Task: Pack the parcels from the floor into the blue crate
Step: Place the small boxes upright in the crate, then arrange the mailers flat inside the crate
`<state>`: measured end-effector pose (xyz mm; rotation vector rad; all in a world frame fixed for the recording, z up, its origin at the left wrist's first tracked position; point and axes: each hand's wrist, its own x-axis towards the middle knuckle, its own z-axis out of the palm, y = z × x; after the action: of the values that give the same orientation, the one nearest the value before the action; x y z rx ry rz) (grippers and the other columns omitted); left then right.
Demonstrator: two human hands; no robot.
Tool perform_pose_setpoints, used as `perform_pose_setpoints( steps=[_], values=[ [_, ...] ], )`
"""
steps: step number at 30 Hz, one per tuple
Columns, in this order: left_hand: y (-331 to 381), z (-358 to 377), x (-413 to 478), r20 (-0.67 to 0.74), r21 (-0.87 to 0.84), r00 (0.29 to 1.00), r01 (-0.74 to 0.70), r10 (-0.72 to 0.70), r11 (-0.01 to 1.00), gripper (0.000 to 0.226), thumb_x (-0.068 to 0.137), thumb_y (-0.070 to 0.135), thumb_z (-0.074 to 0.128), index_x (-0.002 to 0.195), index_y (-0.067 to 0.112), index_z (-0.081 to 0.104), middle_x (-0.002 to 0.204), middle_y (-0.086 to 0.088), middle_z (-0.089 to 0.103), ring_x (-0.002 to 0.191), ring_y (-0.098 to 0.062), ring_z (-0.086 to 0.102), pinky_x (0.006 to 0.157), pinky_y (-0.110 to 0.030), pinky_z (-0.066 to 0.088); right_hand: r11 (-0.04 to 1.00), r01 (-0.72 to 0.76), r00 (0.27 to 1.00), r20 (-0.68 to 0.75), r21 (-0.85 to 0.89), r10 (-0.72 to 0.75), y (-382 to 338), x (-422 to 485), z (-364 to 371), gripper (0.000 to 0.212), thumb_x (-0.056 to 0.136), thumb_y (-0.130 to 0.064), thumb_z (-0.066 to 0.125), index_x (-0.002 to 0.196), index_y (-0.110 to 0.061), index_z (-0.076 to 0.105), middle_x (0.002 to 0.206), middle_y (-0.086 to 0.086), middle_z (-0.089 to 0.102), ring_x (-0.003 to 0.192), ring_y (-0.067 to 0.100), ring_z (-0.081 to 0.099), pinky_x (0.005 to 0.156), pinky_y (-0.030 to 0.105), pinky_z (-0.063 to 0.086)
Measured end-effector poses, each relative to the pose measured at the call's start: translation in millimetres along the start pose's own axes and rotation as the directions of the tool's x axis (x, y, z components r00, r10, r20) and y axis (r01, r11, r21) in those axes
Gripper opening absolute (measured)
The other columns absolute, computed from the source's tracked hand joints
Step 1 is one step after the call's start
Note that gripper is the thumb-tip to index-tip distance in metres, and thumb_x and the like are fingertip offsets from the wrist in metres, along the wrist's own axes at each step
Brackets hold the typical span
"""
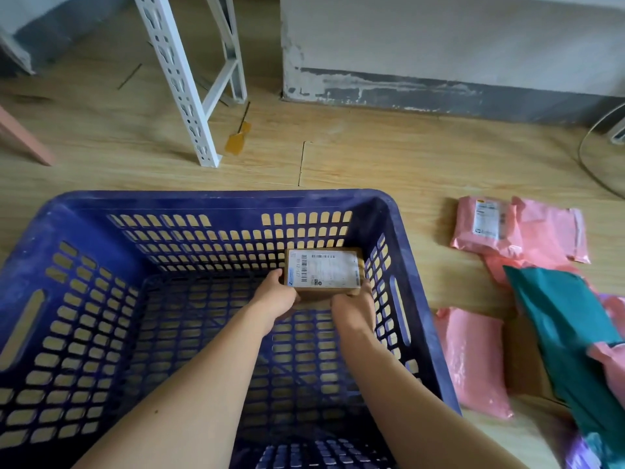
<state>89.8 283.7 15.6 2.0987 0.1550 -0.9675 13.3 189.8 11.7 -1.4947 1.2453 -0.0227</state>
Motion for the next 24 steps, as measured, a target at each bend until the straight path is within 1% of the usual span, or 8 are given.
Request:
perform_pose_setpoints(
  steps=[4, 8, 10, 12, 16, 18, 20, 24],
  values=[
    [4, -1, -8, -0.065, 0.258, 0.996, -0.042, 0.061, 0.965, 0.064, 0.094, 0.011, 0.050, 0.149, 0.018, 0.019, 0.142, -0.009, 0.043, 0.122, -0.026, 0.050, 0.074, -0.025, 0.044, 0.992, -0.042, 0.998, 0.040, -0.119, 0.047, -8, -7, -16, 0.052, 0.087, 0.001, 0.041, 0.137, -0.015, 0.038, 0.097, 0.009, 0.059, 0.057, 0.013, 0.045, 0.047, 0.024, 0.035],
    [14, -5, -22, -0.139, 0.515, 0.944, -0.189, 0.299, 0.836, 0.046, 0.089, 0.016, 0.056, 0.132, 0.019, 0.040, 0.129, -0.004, 0.053, 0.108, -0.021, 0.057, 0.067, -0.028, 0.042, 0.990, 0.083, 0.984, 0.167, -0.115, -0.063, -24, -25, -38, 0.046, 0.090, -0.001, 0.044, 0.133, -0.015, 0.052, 0.128, 0.005, 0.057, 0.082, 0.011, 0.053, 0.052, 0.010, 0.040],
    [25, -6, -33, -0.165, 0.563, 0.893, -0.263, 0.418, 0.783, 0.045, 0.089, 0.014, 0.056, 0.131, 0.021, 0.041, 0.126, -0.001, 0.056, 0.102, -0.019, 0.059, 0.061, -0.027, 0.041, 0.972, 0.201, 0.968, 0.175, -0.123, -0.178, -40, -36, -48, 0.042, 0.089, 0.001, 0.045, 0.124, -0.014, 0.061, 0.126, 0.005, 0.061, 0.092, 0.012, 0.056, 0.059, 0.009, 0.044],
    [38, -6, -47, -0.165, 0.556, 0.857, -0.328, 0.489, 0.764, 0.050, 0.089, 0.010, 0.053, 0.136, 0.021, 0.039, 0.132, 0.000, 0.053, 0.107, -0.019, 0.058, 0.067, -0.027, 0.042, 0.946, 0.297, 0.947, 0.169, -0.133, -0.273, -59, -45, -62, 0.039, 0.087, 0.002, 0.046, 0.116, -0.014, 0.066, 0.115, 0.004, 0.066, 0.085, 0.012, 0.057, 0.069, 0.015, 0.048],
    [69, 2, -85, -0.105, 0.504, 0.784, -0.489, 0.612, 0.712, 0.047, 0.089, 0.007, 0.048, 0.134, 0.020, 0.046, 0.137, 0.002, 0.050, 0.117, -0.018, 0.053, 0.088, -0.031, 0.043, 0.894, 0.418, 0.906, 0.137, -0.159, -0.400, -88, -63, -108, 0.036, 0.086, 0.004, 0.045, 0.107, -0.013, 0.068, 0.077, -0.004, 0.060, 0.049, -0.001, 0.050, 0.039, 0.005, 0.035],
    [85, 11, -103, -0.061, 0.494, 0.728, -0.572, 0.683, 0.655, 0.043, 0.090, 0.008, 0.048, 0.131, 0.020, 0.049, 0.135, 0.001, 0.051, 0.114, -0.018, 0.055, 0.091, -0.034, 0.047, 0.876, 0.445, 0.896, 0.088, -0.186, -0.436, -88, -68, -136, 0.035, 0.084, 0.004, 0.046, 0.101, -0.015, 0.069, 0.081, -0.003, 0.061, 0.060, 0.005, 0.054, 0.051, 0.008, 0.042],
    [98, 24, -118, -0.021, 0.484, 0.683, -0.633, 0.730, 0.605, 0.039, 0.090, 0.011, 0.049, 0.128, 0.020, 0.051, 0.132, 0.001, 0.053, 0.108, -0.018, 0.059, 0.086, -0.037, 0.051, 0.881, 0.433, 0.900, 0.032, -0.190, -0.435, -79, -72, -162, 0.034, 0.083, 0.004, 0.046, 0.095, -0.019, 0.069, 0.088, -0.004, 0.063, 0.073, 0.013, 0.056, 0.069, 0.022, 0.047],
    [113, 63, -142, 0.073, 0.449, 0.643, -0.704, 0.762, 0.551, 0.033, 0.089, 0.014, 0.052, 0.121, 0.023, 0.055, 0.125, 0.005, 0.056, 0.101, -0.014, 0.061, 0.083, -0.035, 0.052, 0.930, 0.350, 0.925, -0.118, -0.111, -0.362, -52, -69, -207, 0.034, 0.082, 0.004, 0.046, 0.089, -0.021, 0.068, 0.085, -0.002, 0.063, 0.075, 0.016, 0.055, 0.075, 0.034, 0.052]
  ],
)
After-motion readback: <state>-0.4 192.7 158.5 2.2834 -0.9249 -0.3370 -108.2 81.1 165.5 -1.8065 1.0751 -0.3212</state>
